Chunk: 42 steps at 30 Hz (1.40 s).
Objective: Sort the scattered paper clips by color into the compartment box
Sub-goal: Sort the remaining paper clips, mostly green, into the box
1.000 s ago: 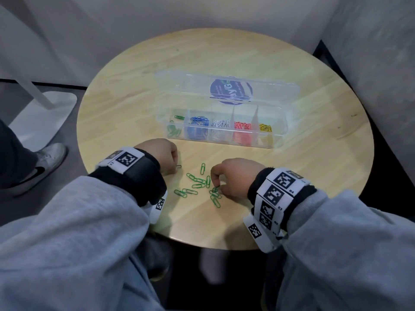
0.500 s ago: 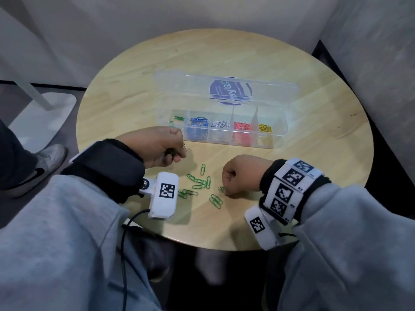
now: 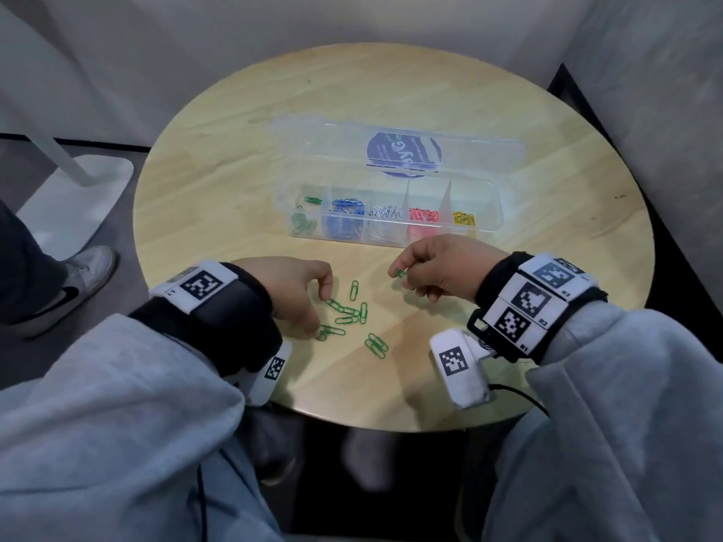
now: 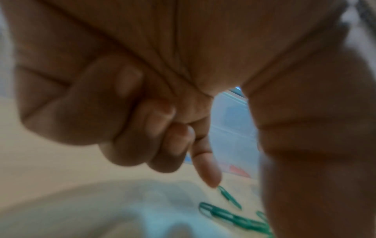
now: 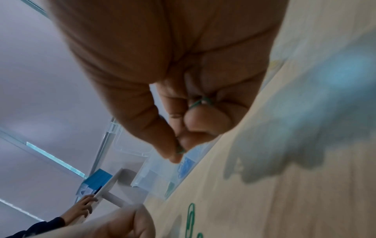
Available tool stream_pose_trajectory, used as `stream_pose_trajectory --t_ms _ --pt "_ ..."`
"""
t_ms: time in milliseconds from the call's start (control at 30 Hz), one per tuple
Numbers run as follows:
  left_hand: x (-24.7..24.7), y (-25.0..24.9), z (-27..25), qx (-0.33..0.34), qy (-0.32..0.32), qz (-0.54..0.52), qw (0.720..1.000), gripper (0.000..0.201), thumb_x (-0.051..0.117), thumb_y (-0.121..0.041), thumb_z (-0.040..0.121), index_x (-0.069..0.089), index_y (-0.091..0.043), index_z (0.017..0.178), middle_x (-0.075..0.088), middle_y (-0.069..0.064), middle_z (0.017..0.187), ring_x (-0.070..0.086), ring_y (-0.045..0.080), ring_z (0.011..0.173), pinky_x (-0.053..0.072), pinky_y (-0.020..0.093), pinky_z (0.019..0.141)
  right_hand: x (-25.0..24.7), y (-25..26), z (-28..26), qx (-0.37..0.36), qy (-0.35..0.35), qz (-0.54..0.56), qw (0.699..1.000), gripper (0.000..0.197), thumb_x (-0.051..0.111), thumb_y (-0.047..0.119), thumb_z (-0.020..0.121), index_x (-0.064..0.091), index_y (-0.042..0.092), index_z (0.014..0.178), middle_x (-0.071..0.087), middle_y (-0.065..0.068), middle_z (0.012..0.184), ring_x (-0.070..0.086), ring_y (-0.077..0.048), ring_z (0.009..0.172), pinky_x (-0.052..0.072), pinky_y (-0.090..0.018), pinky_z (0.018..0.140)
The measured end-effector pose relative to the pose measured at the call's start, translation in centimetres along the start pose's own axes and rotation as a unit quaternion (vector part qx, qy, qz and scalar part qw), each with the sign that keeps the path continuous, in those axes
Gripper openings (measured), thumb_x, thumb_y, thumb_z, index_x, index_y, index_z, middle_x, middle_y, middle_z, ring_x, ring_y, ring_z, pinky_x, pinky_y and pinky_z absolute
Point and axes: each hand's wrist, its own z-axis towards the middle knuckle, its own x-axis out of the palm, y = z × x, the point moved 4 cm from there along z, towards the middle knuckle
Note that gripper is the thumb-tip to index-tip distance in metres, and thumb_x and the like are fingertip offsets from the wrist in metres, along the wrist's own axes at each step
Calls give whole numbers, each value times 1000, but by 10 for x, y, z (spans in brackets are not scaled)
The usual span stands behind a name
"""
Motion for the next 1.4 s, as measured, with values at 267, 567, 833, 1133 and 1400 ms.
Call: stream_pose_trajectory --t_ms 267,567,833,1133,1400 --pt "16 -13 1 68 1 77 995 16 67 -22 75 57 -30 85 46 -7 63 42 8 54 31 22 51 11 -9 2 63 57 17 996 22 49 2 83 65 11 71 57 -15 69 49 -29 73 45 -37 64" --pt "15 -18 6 82 -13 90 992 11 70 -28 76 59 -27 79 47 -9 63 43 5 57 30 21 52 21 -13 5 77 69 65 993 25 38 -8 86 50 6 70 51 -16 68 50 -27 60 46 -30 52" --pt "17 -19 4 72 21 63 995 13 68 -28 78 58 -22 73 53 -9 61 45 6 55 34 20 52 25 0 -7 15 57 -149 987 18 64 12 79 52 19 68 54 3 62 51 -13 56 43 -22 54" --pt "-29 -11 -7 145 -17 -430 891 31 72 2 64 52 -18 50 50 9 68 43 11 51 37 15 48 50 5 -12 -19 60 -360 931 28 72 40 74 58 18 85 61 0 87 57 -21 84 42 -29 67" --pt "-35 -3 -3 87 -55 -631 769 36 54 9 83 42 -13 57 51 -4 44 47 3 38 40 9 40 65 7 -6 -36 68 -405 911 26 64 32 84 63 10 97 63 -5 93 54 -22 81 35 -23 54"
